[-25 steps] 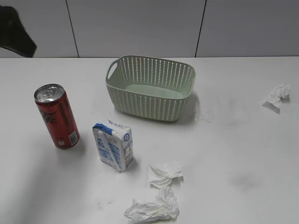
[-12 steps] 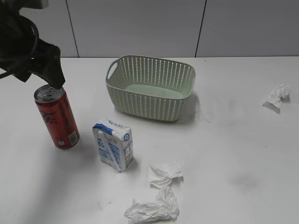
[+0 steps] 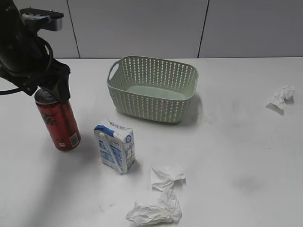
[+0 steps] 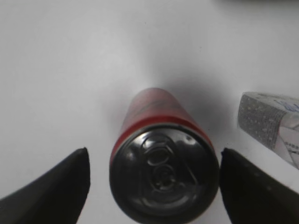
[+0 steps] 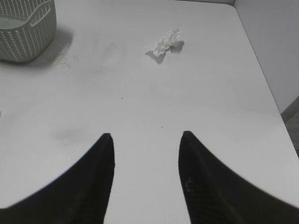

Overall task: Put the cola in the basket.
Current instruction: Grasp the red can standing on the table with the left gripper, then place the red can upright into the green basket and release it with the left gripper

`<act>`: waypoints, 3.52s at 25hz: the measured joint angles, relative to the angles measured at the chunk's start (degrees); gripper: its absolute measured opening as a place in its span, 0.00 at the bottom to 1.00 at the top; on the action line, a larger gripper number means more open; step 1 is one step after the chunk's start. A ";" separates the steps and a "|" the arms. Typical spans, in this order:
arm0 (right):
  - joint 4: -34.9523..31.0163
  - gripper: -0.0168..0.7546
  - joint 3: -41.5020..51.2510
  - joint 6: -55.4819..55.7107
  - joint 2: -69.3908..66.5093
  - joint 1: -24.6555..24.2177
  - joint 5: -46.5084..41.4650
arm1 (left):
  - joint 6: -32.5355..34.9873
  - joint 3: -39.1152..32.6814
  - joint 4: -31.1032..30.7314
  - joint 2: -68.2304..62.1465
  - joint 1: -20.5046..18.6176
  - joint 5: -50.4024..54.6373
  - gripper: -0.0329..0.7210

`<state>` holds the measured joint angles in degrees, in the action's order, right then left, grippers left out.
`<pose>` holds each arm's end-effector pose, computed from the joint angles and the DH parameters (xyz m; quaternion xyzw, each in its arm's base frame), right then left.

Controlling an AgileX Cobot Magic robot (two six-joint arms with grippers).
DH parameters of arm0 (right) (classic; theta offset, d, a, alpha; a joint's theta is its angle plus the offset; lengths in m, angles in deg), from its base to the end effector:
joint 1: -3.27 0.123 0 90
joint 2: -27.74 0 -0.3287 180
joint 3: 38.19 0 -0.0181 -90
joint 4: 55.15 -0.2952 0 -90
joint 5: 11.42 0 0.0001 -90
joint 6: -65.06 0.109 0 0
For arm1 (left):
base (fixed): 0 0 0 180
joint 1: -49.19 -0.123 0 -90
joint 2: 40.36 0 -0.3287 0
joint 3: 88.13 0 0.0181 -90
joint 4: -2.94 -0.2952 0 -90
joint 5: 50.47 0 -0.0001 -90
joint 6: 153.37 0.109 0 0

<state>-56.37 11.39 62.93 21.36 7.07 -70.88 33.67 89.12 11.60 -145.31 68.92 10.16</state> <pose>0.0061 0.0024 0.2929 -0.0440 0.8442 0.0184 0.5340 0.3659 -0.1464 0.2623 0.2003 0.9720 -0.0800 0.0931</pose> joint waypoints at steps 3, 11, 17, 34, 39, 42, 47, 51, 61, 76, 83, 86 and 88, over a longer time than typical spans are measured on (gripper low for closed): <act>0.00 0.47 0.00 0.00 0.00 0.00 0.00 | -0.11 0.00 0.49 -1.43 0.00 0.00 0.93; 0.00 0.47 0.00 0.00 0.00 0.00 0.00 | -0.23 0.00 0.61 -4.40 0.00 0.06 0.91; 0.00 0.47 0.00 0.00 0.00 0.00 0.00 | -0.23 0.00 0.87 -4.40 0.00 0.40 0.75; 0.00 0.47 0.00 0.00 0.00 0.00 0.00 | -0.23 14.37 -3.69 -5.18 0.00 9.58 0.75; 0.00 0.47 0.00 0.00 0.00 0.00 0.00 | -0.23 29.13 -4.25 -5.18 0.00 9.39 0.75; 0.00 0.47 0.00 0.00 0.00 0.00 0.00 | -0.23 35.25 -3.58 -5.50 0.73 9.97 0.75; 0.00 0.47 0.00 0.00 0.00 0.00 0.00 | -0.23 43.47 -2.81 -10.03 6.16 10.49 0.75; 0.00 0.47 0.00 0.00 0.00 0.00 0.00 | -0.23 46.69 -2.20 -17.13 11.63 10.43 0.75; 0.00 0.47 0.00 0.00 0.00 0.00 0.00 | -0.23 47.79 -2.09 -32.54 14.95 7.41 0.75; 0.00 0.47 0.00 0.05 0.00 0.00 0.00 | -0.23 48.26 2.39 -33.39 14.61 5.07 0.89; 0.00 0.47 0.00 0.05 0.00 0.00 0.00 | -0.23 48.26 2.55 -28.27 14.38 4.97 0.89; 0.00 0.47 0.00 0.05 0.00 0.00 0.00 | -0.23 48.32 2.92 -24.55 12.79 5.09 0.88; 0.00 0.47 0.00 0.05 0.00 0.00 0.00 | -0.23 48.43 2.97 -22.01 10.07 5.71 0.88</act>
<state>-56.37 11.39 62.98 21.36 7.07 -70.88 33.44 137.56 14.57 -167.32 78.99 15.87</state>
